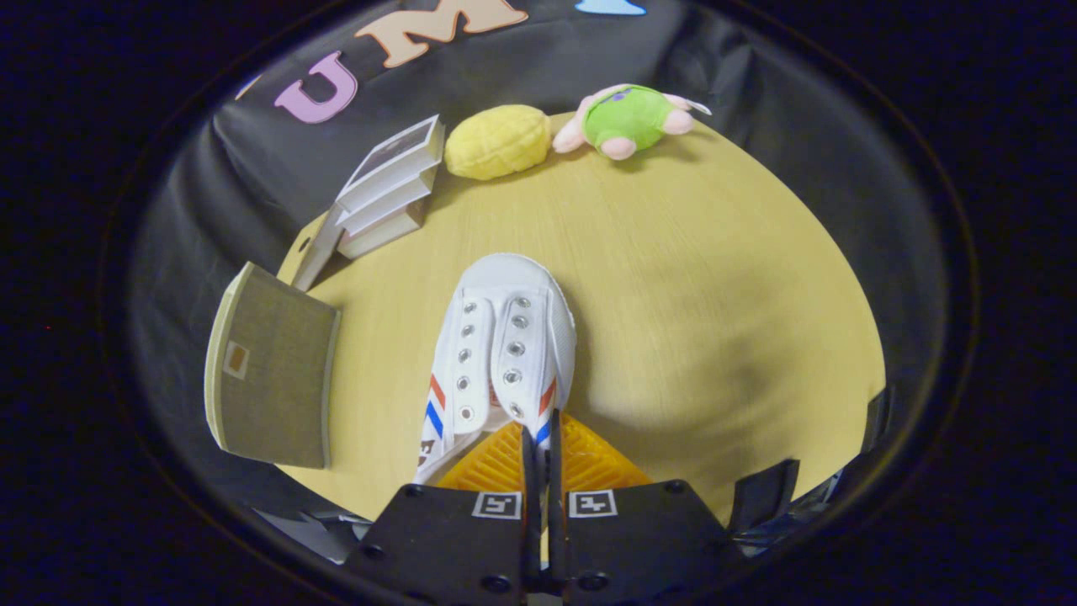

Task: Open the storage box then place both shoes into the box .Put the left shoe in first, then the right shoe, with the right side of both shoes facing outward in a uniform manner.

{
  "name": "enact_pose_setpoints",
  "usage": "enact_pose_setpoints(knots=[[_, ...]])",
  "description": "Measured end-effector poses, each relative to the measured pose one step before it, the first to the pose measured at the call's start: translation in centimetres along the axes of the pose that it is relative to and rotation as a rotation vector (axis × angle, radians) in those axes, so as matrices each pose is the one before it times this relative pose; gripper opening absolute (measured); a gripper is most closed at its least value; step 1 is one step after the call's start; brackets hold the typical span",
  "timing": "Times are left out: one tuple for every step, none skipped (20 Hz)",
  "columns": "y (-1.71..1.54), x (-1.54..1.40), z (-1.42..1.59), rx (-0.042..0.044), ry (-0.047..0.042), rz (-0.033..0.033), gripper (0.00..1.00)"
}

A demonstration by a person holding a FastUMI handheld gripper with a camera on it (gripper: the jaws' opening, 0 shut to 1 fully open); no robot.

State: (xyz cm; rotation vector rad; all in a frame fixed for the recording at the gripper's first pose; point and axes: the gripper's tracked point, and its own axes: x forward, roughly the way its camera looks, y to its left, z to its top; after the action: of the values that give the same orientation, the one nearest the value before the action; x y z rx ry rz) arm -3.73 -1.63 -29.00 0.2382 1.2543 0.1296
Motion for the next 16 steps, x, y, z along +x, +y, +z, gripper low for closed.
enact_pose_setpoints(knots=[[0.739,-0.38,0.155,0.00963,-0.00496,0.00209,0.07],[0.875,-0.418,0.12,0.00488,-0.00958,0.00299,0.07],[0.954,-0.518,0.23,0.0061,-0.008,0.00426,0.07],[1.066,-0.398,0.109,0.0088,-0.00626,0.0086,0.07],[1.237,-0.513,0.163,0.01137,-0.00714,0.0121,0.07],[1.311,-0.389,0.146,0.01035,-0.00282,0.01479,0.07],[1.389,-0.299,0.238,0.00743,-0.00672,0.01493,0.07],[1.218,-0.348,0.028,0.00381,-0.00232,0.01131,0.07],[1.344,-0.321,0.259,-0.00175,-0.00632,0.01216,0.07],[1.319,-0.339,0.148,-0.00193,-0.0096,0.01089,0.07],[1.322,-0.392,0.165,-0.00697,-0.00705,0.01212,0.07],[1.267,-0.51,0.154,-0.0061,-0.00793,0.013,0.07],[1.388,-0.208,0.161,-0.0035,-0.00342,0.01453,0.07],[1.405,-0.134,-0.018,-0.00008,0.0004,0.01505,0.07],[1.463,-0.061,0.163,-0.00132,-0.00096,0.01489,0.07],[1.249,0.01,0.269,-0.00815,-0.00307,0.01413,0.07]])
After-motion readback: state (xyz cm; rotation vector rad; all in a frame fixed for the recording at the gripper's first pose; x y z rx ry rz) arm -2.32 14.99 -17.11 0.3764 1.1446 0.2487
